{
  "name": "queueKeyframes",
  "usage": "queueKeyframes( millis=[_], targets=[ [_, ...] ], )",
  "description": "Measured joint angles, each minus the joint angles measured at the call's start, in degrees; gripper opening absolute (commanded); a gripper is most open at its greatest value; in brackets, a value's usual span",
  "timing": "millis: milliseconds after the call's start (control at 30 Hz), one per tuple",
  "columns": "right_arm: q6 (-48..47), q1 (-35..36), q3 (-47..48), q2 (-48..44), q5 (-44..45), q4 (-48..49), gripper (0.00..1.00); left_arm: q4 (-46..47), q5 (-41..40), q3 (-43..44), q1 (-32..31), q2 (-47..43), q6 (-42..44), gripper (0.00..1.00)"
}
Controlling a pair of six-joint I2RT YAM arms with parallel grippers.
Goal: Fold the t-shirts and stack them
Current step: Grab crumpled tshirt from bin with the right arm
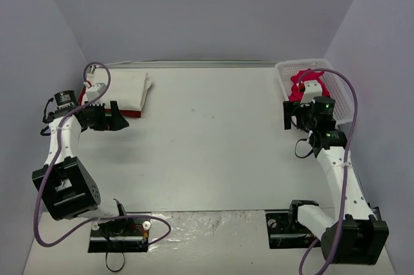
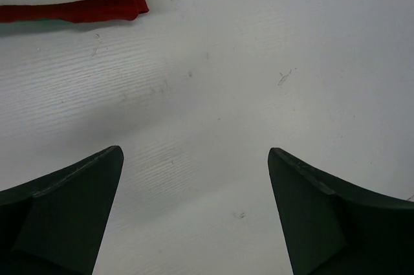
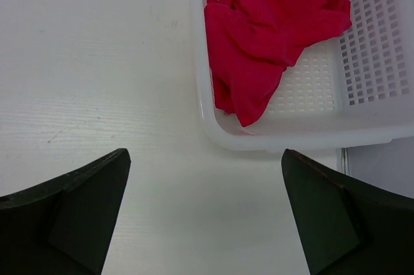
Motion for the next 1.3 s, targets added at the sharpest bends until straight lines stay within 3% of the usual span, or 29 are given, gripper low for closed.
queueKeyframes(
  millis=[167, 300, 433, 567, 767, 1033, 1300],
  targets=[
    [-0.55, -0.28, 0.00, -1.81, -3.39, -0.26, 1.00, 1.75, -4.85, -0.35, 0.00, -2.29, -2.45, 0.94],
    [-0.63, -0.28, 0.00, -0.76, -6.40, -0.55, 1.00, 7.54, -10.29, -3.67, 0.00, -11.26, -4.74, 0.94],
    [-0.63, 0.28, 1.31, 2.01, -4.00, 0.28, 1.00, 11.85, -11.65, -5.35, 0.00, -19.74, -4.76, 0.94],
    [-5.55, 0.28, 7.80, 10.56, 1.53, 1.92, 1.00, 14.80, -10.54, -4.76, -0.17, -19.98, -4.74, 0.94],
    [-10.82, -1.62, 19.17, 28.55, 7.80, 7.30, 1.00, 16.22, -9.35, -4.42, -2.05, -13.18, -4.31, 0.94],
    [-9.75, -5.20, 36.35, 52.37, 9.66, 9.55, 1.00, 16.92, -12.22, -5.29, -4.90, -12.90, -3.82, 0.94],
    [-5.68, -6.93, 45.88, 67.41, 7.32, 6.88, 1.00, 17.22, -13.42, -6.16, -4.90, -13.00, -3.43, 0.94]
  ],
)
